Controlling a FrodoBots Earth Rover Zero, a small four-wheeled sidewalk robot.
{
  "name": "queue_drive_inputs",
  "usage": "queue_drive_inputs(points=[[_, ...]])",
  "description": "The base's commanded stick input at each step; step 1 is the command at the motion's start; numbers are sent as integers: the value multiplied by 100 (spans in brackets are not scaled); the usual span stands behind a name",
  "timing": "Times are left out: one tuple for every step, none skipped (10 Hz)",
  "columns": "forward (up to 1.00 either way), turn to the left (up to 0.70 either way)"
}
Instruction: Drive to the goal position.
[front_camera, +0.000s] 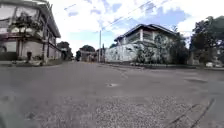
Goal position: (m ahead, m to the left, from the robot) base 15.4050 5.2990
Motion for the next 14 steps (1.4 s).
queue_drive_inputs(points=[[100,40],[100,40],[100,40],[100,40],[100,40],[100,40],[100,40],[100,40],[100,40],[100,21],[100,3],[100,0],[100,0],[100,0]])
